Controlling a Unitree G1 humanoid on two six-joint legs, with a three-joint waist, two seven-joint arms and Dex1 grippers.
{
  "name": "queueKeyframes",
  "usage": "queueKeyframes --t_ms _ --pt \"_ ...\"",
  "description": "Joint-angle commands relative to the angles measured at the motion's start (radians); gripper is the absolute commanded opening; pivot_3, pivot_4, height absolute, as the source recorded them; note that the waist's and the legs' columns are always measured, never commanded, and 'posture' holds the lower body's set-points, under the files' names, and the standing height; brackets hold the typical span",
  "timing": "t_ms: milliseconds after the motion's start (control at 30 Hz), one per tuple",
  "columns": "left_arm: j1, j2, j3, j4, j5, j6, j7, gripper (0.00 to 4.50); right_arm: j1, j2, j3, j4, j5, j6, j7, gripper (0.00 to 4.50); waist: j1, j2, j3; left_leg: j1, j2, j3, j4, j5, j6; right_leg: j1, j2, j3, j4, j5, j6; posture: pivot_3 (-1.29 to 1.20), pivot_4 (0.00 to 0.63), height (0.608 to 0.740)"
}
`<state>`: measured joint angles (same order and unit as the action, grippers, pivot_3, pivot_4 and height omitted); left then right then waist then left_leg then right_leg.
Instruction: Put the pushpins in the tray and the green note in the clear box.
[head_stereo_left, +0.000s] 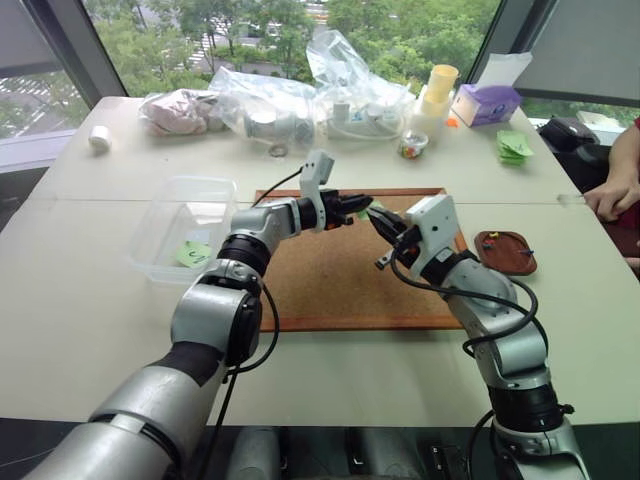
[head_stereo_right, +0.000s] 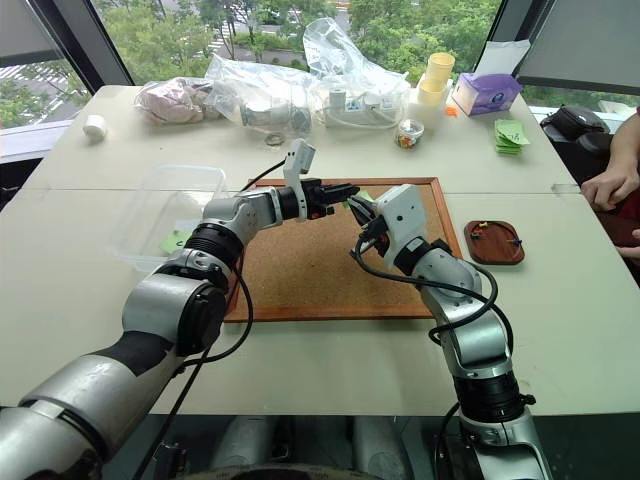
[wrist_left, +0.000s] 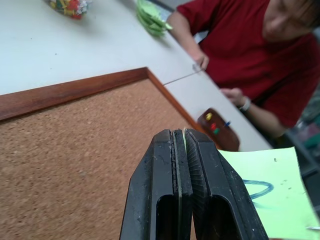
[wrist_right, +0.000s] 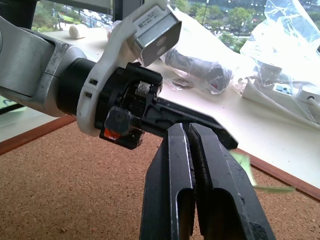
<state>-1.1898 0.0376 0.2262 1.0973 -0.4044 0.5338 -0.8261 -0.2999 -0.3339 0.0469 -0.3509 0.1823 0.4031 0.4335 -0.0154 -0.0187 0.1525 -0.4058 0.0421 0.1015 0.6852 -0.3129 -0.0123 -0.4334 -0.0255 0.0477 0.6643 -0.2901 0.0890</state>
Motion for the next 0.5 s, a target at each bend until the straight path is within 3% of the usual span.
queueKeyframes --t_ms 33,167,267,400,467,500 --pt "-0.021 0.0 0.057 -0.038 -0.06 0.051 0.011 0.4 0.0 0.0 -0.02 -0.046 0.013 -0.009 -0.007 0.0 0.0 0.0 0.0 0.0 0.0 0.0 0.0 0.0 0.0 0.0 0.0 0.0 0.0 0.0 0.0 0.0 0.15 0.738" --pt "-0.016 0.011 0.074 -0.05 -0.072 0.072 0.028 0.4 0.001 -0.003 -0.02 -0.041 0.009 -0.013 -0.007 0.0 0.0 0.0 0.0 0.0 0.0 0.0 0.0 0.0 0.0 0.0 0.0 0.0 0.0 0.0 0.0 0.0 0.15 0.738" --pt "-0.02 0.028 0.099 -0.06 -0.088 0.091 0.048 1.19 0.001 -0.005 -0.021 -0.036 0.006 -0.017 -0.008 0.0 -0.002 0.0 0.0 0.0 0.0 0.0 0.0 0.0 0.0 0.0 0.0 0.0 0.001 0.0 0.0 0.0 0.15 0.738" --pt "-0.002 0.028 0.088 -0.111 -0.095 0.133 0.028 3.0 -0.003 -0.006 -0.02 -0.027 0.001 -0.026 -0.008 0.0 -0.002 0.0 0.0 0.0 0.0 0.0 0.0 0.0 0.0 0.0 0.0 0.0 0.001 0.0 0.0 0.0 0.15 0.738" --pt "0.01 0.025 0.078 -0.14 -0.096 0.153 0.018 4.13 -0.006 -0.006 -0.018 -0.023 -0.001 -0.031 -0.008 0.0 -0.001 0.0 0.0 0.0 0.0 0.0 0.0 0.0 0.0 0.0 0.0 0.0 0.001 0.0 0.0 0.0 0.15 0.738" --pt "0.015 0.023 0.078 -0.151 -0.098 0.16 0.021 4.44 -0.008 -0.006 -0.017 -0.02 -0.003 -0.034 -0.008 0.0 0.0 0.0 0.0 0.0 0.0 0.0 0.0 0.0 0.0 0.0 0.0 0.0 0.001 0.0 0.0 0.0 0.15 0.738"
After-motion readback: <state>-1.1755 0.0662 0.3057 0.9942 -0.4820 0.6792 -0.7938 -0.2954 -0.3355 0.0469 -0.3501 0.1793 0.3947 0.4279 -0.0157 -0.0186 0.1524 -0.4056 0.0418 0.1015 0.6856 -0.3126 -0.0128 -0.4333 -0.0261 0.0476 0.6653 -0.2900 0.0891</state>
